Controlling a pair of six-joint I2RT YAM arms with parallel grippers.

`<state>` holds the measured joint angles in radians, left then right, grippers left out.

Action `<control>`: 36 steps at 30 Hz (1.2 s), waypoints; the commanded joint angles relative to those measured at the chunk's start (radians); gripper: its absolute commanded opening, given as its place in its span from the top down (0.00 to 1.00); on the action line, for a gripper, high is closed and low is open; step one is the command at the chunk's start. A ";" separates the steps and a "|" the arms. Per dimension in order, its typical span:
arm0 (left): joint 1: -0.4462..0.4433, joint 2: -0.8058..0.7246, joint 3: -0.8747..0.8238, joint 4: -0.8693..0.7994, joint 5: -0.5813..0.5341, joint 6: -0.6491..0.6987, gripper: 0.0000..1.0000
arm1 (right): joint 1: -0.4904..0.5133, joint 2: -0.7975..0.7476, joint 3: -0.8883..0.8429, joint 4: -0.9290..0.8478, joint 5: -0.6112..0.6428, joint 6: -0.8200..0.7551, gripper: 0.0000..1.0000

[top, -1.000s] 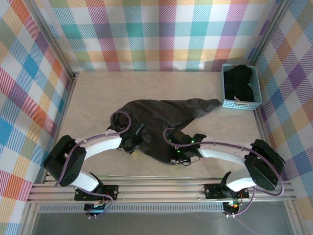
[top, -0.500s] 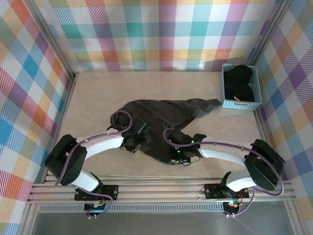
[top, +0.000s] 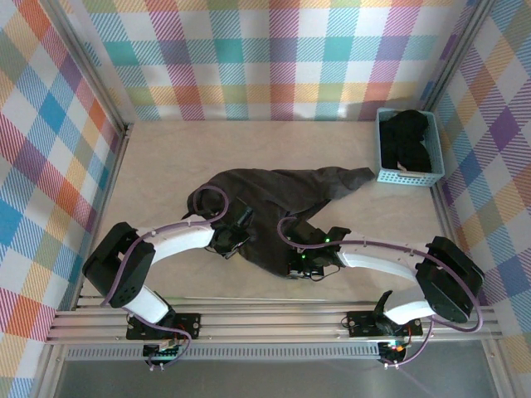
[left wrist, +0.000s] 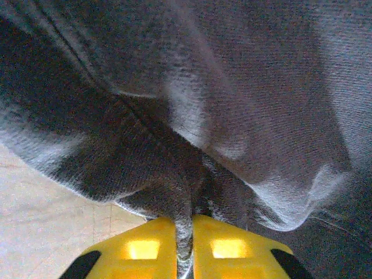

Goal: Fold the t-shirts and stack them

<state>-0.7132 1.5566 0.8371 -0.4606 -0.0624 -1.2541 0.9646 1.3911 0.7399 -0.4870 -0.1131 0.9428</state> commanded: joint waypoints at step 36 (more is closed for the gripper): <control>0.521 -0.748 -0.094 -0.312 -0.068 0.286 1.00 | 0.000 0.063 0.255 -0.042 0.025 -0.111 0.50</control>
<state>-0.2077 0.7879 0.7410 -0.8124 -0.1898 -1.0298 1.0904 1.6089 1.0798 -0.4461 -0.2192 0.8360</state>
